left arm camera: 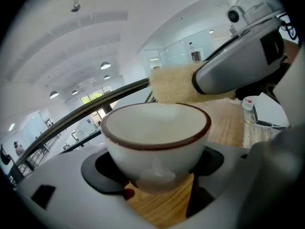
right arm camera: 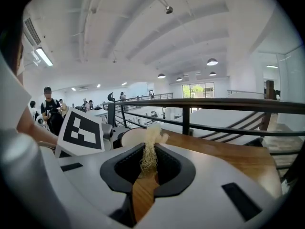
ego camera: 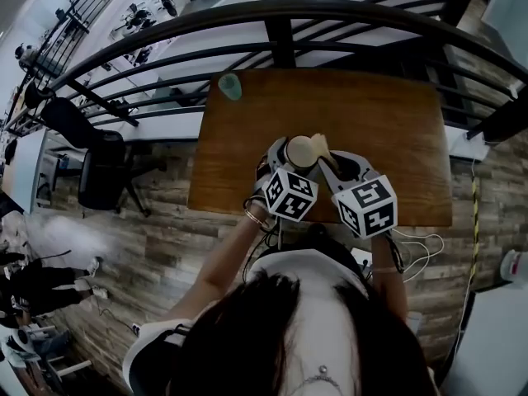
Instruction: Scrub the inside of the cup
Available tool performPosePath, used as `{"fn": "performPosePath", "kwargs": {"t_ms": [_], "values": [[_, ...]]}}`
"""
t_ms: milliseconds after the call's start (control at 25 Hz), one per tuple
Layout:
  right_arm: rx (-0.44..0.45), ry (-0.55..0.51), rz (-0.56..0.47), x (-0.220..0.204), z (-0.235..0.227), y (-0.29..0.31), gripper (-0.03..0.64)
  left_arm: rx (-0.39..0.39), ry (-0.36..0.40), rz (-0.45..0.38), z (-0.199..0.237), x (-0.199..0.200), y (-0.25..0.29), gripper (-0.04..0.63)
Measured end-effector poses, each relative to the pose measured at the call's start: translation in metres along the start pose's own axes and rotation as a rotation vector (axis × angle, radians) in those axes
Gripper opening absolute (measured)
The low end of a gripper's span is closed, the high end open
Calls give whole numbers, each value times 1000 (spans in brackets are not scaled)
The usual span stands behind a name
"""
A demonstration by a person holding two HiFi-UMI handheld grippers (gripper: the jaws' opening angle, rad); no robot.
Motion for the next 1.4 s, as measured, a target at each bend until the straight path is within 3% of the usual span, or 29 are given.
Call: {"fn": "performPosePath", "kwargs": {"t_ms": [400,800,1400], "values": [[-77,153,-41,-13,-38,-8,69,-10,-118,-16,13,6,1,407],[-137,170,-17,-31,-52,-8,69,-31,-275,-42,21,10,-5,407],[-218,190,26,-50,-65,-13,69,-51,-351,-85,25,25,-20,407]]}}
Point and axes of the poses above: the fingertips, and each gripper's own axes: y forward along the fingers, z to its left, x out of its top, the point moved 1 cm from there along -y, backward along the fingers, and after that the axes turned 10 degrees about -y, right-handed, at the moved point
